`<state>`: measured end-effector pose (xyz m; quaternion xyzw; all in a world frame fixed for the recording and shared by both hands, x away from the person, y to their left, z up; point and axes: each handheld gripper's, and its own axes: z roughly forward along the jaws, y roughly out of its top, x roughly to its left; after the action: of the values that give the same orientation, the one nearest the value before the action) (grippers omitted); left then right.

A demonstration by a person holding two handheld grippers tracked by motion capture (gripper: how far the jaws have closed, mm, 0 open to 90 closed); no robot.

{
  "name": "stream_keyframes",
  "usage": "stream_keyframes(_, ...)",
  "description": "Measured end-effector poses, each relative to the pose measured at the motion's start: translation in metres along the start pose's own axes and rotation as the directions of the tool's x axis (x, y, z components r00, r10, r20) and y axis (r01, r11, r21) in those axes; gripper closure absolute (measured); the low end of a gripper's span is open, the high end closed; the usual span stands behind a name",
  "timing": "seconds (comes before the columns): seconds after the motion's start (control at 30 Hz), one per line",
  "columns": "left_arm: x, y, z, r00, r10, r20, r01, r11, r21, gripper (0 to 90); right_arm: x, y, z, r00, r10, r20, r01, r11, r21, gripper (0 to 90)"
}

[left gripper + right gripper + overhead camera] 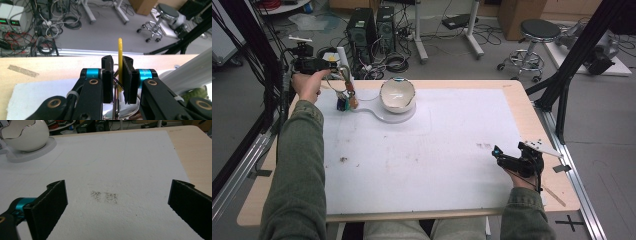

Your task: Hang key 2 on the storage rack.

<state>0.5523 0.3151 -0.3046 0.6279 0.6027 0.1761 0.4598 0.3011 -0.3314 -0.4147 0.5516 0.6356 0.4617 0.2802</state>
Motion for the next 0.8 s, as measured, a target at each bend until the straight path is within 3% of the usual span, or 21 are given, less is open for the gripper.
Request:
stream_keyframes(0.2, -0.002, 0.0, 0.0, 1.0, 0.006, -0.005, -0.006, 0.9997, 0.025, 78.8, -0.001, 0.0, -0.001, 1.0, 0.004, 0.001, -0.004, 1.0, -0.001, 1.5)
stream_keyframes(0.33, -0.003, -0.001, -0.001, 1.0, 0.0, 0.002, 0.0, 0.9988, 0.049, 72.3, -0.001, 0.0, 0.0, 0.9999, 0.01, -0.009, -0.01, 1.0, 0.002, 1.5)
stream_keyframes(0.43, -0.005, 0.0, -0.004, 0.9998, -0.019, 0.008, 0.018, 0.9989, 0.043, 60.3, 0.0, 0.0, 0.001, 0.9998, 0.013, -0.014, -0.013, 1.0, 0.003, 1.5)
stream_keyframes(0.53, -0.004, 0.001, -0.008, 0.9978, -0.065, 0.011, 0.064, 0.997, 0.043, 47.3, 0.0, 0.0, 0.001, 0.9997, 0.013, -0.018, -0.013, 1.0, -0.001, 1.5)
stream_keyframes(0.6, -0.004, -0.001, -0.013, 0.9971, -0.077, 0.004, 0.077, 0.997, 0.013, 43.9, 0.0, 0.001, 0.001, 0.9996, 0.017, -0.022, -0.017, 1.0, -0.002, 1.5)
stream_keyframes(0.67, -0.004, -0.004, -0.018, 0.9956, -0.087, -0.036, 0.086, 0.996, -0.025, 38.2, 0.0, 0.001, 0.001, 0.9996, 0.015, -0.023, -0.016, 1.0, -0.008, 1.5)
stream_keyframes(0.8, -0.002, -0.011, -0.024, 0.992, -0.099, -0.079, 0.098, 0.9951, -0.01, 23.8, 0.001, 0.002, 0.002, 0.9994, 0.022, -0.025, -0.023, 1.0, -0.012, 1.5)
